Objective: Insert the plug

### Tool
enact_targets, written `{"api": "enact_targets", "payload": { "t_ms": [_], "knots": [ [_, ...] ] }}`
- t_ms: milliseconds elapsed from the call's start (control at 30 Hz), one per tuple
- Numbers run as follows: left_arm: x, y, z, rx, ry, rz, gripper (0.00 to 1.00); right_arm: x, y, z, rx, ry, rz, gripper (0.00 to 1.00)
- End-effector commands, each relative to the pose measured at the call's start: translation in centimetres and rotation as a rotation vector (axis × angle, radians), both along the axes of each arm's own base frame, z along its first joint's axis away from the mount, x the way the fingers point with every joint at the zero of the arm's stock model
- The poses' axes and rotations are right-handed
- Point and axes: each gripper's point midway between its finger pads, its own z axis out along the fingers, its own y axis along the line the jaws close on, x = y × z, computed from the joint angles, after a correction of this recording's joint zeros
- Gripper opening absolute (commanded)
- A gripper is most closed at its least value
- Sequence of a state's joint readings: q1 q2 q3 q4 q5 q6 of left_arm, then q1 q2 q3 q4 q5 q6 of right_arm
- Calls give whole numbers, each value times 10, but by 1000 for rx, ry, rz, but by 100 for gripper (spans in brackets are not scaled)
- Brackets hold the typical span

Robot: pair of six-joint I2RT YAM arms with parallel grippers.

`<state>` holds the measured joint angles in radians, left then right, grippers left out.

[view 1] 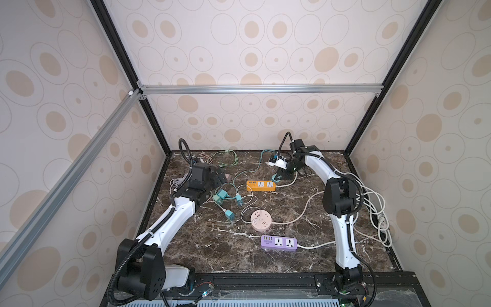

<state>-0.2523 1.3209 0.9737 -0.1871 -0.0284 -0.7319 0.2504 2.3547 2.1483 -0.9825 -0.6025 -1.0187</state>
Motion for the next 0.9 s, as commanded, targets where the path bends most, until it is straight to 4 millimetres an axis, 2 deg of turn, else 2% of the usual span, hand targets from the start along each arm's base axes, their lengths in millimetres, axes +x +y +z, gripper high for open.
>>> {"api": "enact_targets", "payload": {
  "t_ms": [0, 233, 300, 500, 867],
  "knots": [
    [-1, 10, 16, 41, -16, 14, 98, -17, -2, 8, -13, 10, 98, 0],
    [-6, 14, 14, 71, 2, 19, 98, -12, 2, 9, -76, -40, 136, 0],
    [-7, 17, 13, 78, 6, 23, 98, -17, 13, 5, -120, -70, 182, 0],
    [-8, 18, 11, 92, 13, 20, 98, -11, 21, 4, -207, -150, 225, 0],
    [-10, 21, 6, 125, 26, 11, 98, -16, 19, -7, -367, -202, 300, 0]
  ]
}}
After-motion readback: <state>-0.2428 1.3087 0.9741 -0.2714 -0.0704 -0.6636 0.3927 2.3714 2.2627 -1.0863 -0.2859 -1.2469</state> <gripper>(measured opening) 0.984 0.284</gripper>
